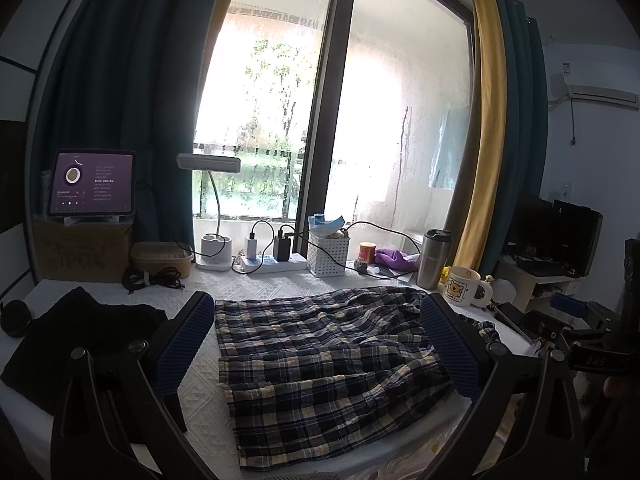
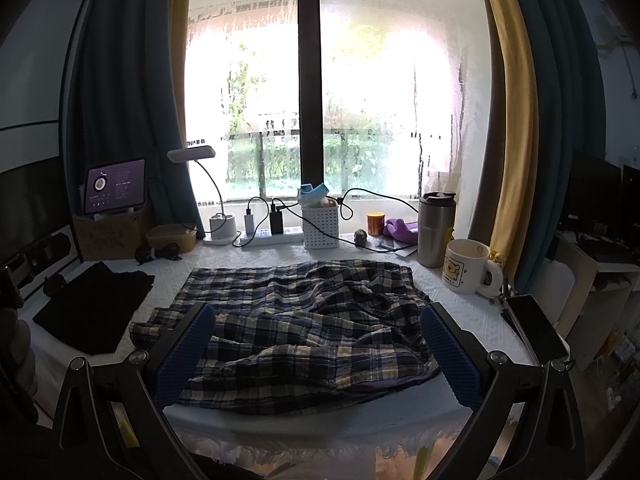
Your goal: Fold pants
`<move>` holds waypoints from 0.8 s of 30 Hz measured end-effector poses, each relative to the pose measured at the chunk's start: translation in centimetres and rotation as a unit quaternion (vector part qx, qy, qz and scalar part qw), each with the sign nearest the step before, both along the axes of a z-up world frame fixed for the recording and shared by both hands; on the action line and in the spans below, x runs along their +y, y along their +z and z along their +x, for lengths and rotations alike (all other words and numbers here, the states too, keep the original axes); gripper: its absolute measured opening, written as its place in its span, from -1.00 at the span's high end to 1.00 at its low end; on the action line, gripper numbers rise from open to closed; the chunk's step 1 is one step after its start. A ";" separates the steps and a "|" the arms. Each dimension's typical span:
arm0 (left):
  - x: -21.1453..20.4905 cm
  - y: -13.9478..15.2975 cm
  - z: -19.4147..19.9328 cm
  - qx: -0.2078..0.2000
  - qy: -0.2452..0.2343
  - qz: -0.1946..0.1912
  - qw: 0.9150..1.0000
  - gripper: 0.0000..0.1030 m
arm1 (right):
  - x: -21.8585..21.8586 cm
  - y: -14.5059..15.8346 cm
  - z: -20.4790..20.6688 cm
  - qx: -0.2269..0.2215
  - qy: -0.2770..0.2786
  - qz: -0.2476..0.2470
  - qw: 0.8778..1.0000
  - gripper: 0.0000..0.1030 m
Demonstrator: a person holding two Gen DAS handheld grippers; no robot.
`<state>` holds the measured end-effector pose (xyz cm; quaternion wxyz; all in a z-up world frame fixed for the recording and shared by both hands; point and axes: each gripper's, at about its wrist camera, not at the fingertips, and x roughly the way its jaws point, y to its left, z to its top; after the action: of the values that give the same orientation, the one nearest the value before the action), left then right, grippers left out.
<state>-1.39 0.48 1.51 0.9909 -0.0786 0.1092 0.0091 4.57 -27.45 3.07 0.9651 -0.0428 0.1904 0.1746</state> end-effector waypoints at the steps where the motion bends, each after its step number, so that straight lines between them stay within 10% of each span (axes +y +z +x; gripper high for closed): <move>1: 0.0 0.0 0.0 0.000 0.000 0.000 1.000 -0.97 | 0.0 0.0 0.0 0.000 0.000 0.000 1.000 -1.00; 24: -0.2 -0.2 -0.1 0.006 0.020 0.008 1.000 -0.97 | 0.2 -0.1 0.4 0.006 0.004 0.000 1.000 -1.00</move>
<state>-1.44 0.28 1.29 0.9904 -0.0732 0.1135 0.0305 4.94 -27.22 3.01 0.9633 -0.0428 0.1959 0.1784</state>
